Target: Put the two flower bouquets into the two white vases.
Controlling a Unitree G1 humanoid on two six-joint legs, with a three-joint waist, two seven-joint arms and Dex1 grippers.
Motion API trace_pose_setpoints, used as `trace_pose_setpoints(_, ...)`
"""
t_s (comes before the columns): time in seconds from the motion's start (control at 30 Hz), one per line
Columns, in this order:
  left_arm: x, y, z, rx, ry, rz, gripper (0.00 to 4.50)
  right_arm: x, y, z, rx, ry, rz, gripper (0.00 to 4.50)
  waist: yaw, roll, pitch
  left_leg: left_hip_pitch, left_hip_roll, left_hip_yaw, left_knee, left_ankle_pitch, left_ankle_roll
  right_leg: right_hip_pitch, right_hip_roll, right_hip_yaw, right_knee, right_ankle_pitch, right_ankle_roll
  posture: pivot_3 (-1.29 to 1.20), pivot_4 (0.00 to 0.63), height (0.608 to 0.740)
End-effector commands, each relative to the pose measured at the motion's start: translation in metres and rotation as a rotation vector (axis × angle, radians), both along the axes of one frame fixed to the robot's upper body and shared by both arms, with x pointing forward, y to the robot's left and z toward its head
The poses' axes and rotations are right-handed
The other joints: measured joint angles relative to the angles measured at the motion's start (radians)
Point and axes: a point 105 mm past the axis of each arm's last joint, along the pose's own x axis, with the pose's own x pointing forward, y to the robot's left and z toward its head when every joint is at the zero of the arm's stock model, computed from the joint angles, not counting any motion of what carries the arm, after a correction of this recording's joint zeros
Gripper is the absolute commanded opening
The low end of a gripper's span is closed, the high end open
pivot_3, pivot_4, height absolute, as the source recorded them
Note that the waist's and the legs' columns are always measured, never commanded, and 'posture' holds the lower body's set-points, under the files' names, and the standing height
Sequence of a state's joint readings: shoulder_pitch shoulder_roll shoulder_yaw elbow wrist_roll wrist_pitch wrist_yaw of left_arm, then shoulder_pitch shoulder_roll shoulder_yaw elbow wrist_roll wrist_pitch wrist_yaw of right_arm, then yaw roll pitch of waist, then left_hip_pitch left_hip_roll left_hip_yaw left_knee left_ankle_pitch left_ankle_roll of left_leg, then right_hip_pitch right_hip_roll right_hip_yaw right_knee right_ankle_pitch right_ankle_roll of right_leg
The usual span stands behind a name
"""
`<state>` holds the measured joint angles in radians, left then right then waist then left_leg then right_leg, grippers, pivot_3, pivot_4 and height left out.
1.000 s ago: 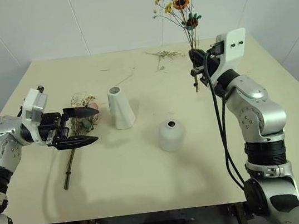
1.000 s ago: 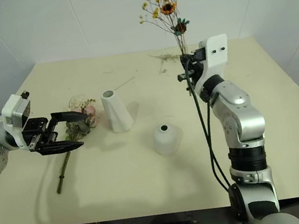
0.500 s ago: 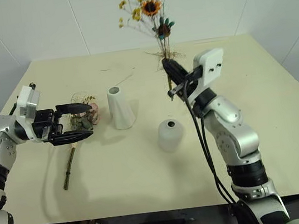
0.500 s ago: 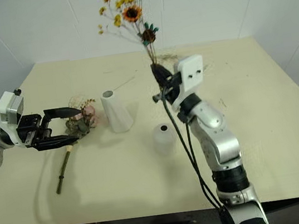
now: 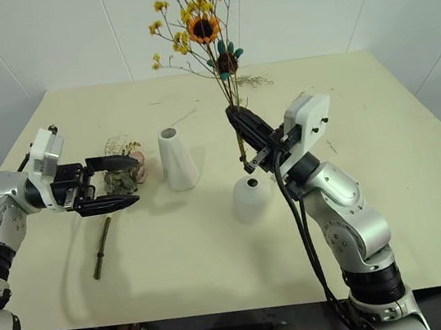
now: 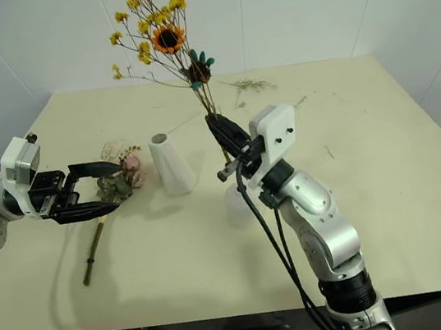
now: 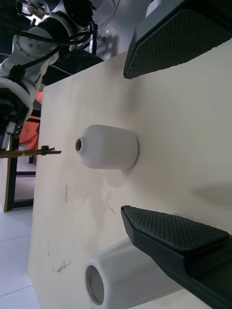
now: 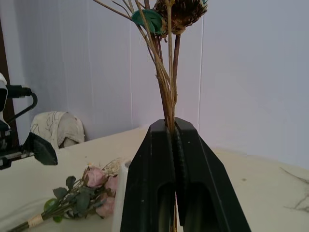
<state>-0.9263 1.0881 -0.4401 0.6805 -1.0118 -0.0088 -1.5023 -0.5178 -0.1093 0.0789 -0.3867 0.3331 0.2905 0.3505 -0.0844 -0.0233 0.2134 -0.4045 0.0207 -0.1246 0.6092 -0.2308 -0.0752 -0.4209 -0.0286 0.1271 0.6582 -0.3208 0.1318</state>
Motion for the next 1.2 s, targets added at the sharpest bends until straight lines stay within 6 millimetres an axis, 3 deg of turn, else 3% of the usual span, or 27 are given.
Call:
trace_pose_setpoints(0.03,-0.013,0.006,0.005,0.030,-0.013,-0.087,4.50,-0.010,-0.003,0.005,0.005,-0.047,0.004,0.02,0.000,0.000,0.000,0.000,0.000,0.000,0.000,0.000,0.000,0.000,0.000,0.000,0.000,0.000,0.000,0.00,0.150,0.740)
trace_pose_setpoints(0.37,-0.012,0.004,0.006,0.027,-0.016,-0.091,4.50,-0.007,-0.012,-0.014,0.006,-0.005,-0.021,0.02,0.001,0.000,0.000,0.000,0.000,0.000,0.000,0.000,0.000,0.000,0.000,0.000,0.000,0.000,0.000,0.00,0.150,0.740)
trace_pose_setpoints(0.87,-0.010,-0.003,0.007,0.018,-0.020,-0.113,4.50,-0.003,-0.002,-0.022,0.006,0.003,0.008,0.02,0.001,0.000,0.000,0.000,0.000,0.000,0.000,0.000,0.000,0.000,0.000,0.000,0.000,0.000,0.000,0.00,0.150,0.740)
trace_pose_setpoints(1.2,-0.011,-0.004,0.011,0.012,-0.017,-0.123,4.50,0.008,-0.008,-0.032,0.014,0.021,-0.018,0.02,0.001,0.000,0.000,0.000,0.000,0.000,0.000,0.000,0.000,0.000,0.000,0.000,0.000,0.000,0.000,0.00,0.150,0.740)
